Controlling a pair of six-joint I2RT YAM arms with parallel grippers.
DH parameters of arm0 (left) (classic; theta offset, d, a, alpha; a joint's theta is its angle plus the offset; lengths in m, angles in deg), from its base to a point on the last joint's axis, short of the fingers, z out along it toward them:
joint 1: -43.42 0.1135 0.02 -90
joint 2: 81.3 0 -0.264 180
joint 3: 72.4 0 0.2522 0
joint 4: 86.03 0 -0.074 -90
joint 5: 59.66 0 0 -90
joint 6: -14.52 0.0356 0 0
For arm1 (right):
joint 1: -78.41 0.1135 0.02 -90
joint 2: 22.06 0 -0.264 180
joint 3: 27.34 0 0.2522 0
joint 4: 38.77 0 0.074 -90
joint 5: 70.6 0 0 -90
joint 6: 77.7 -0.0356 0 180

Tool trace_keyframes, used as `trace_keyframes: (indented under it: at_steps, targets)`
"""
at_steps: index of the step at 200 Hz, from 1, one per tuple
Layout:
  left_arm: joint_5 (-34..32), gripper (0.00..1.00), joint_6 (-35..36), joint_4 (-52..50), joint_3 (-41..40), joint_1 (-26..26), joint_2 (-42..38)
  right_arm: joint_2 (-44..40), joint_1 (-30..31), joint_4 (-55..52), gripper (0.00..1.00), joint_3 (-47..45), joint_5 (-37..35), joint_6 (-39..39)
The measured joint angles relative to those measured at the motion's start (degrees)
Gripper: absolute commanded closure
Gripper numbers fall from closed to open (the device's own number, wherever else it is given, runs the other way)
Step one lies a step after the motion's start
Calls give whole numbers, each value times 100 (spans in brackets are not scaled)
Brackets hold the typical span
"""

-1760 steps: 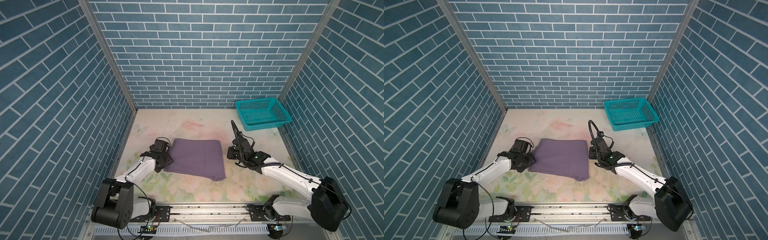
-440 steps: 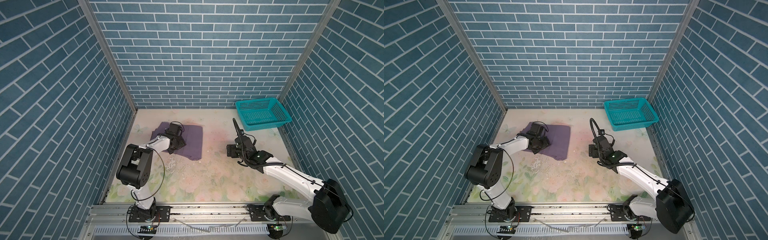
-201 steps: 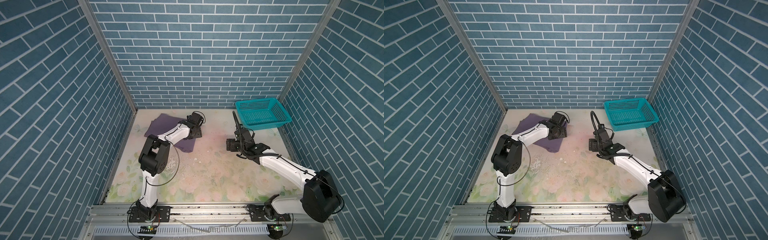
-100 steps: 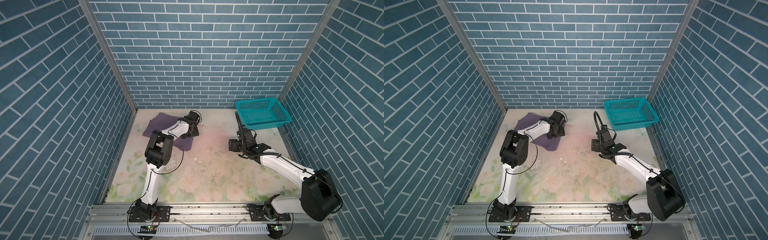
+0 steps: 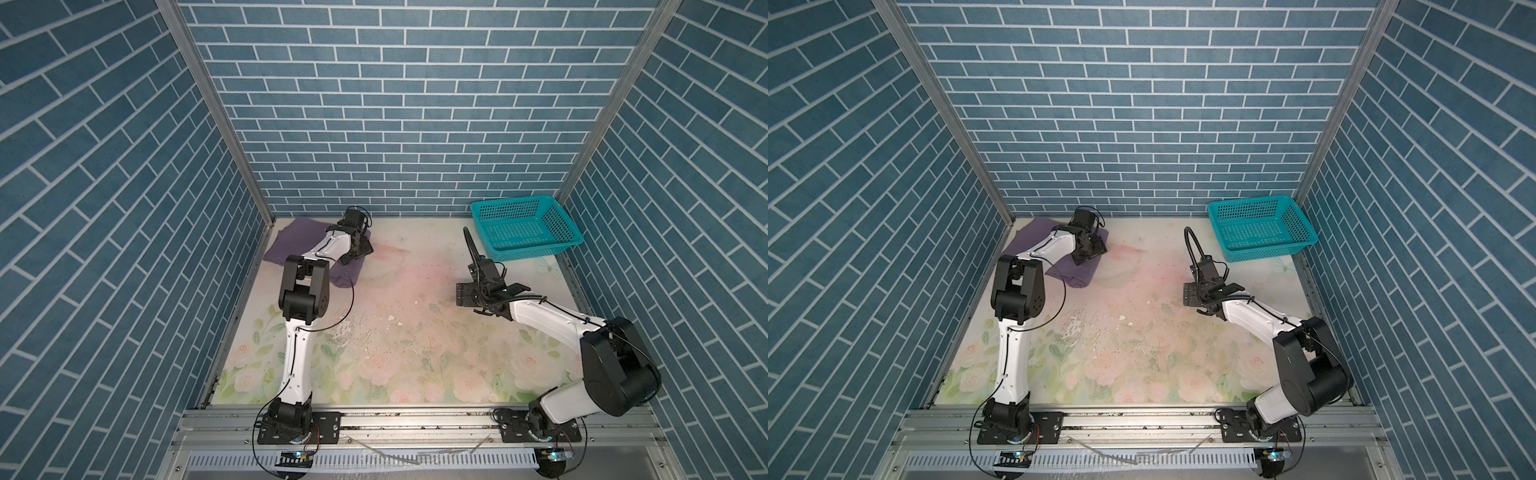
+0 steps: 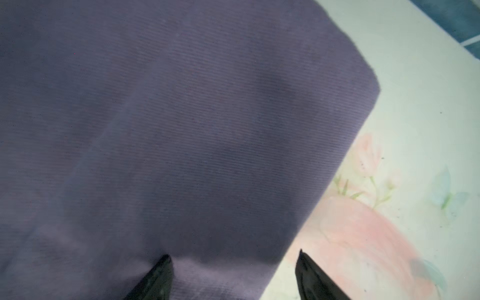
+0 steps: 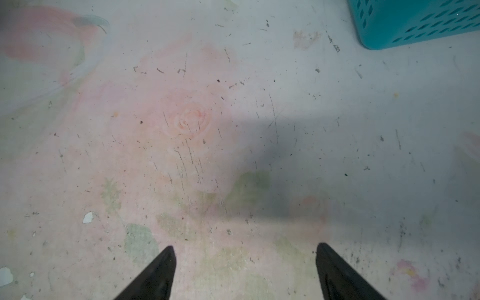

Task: Fold and stack the trousers
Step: Move the trousers to the top-left of the table.

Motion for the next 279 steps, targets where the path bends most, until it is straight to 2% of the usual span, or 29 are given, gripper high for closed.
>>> trace_keyframes:
  at_steps: [113, 171, 193, 205, 221, 279]
  targets:
    - [691, 22, -437, 787, 1233, 15, 892, 352, -208, 2, 17, 168, 197, -2]
    - [857, 20, -522, 839, 1954, 20, 1340, 457, -306, 4, 19, 168, 317, -4]
    - [896, 21, -518, 822, 1987, 31, 1364, 483, -332, 4, 19, 168, 400, -4]
    - [916, 21, -514, 940, 1764, 35, 1252, 483, -339, 9, 19, 168, 437, -7]
    - [962, 21, -514, 1209, 1086, 39, 876, 481, -348, 11, 19, 168, 509, -11]
    - [1029, 21, -518, 1888, -2162, -37, -1147, 42, -350, 57, 19, 151, 824, -116]
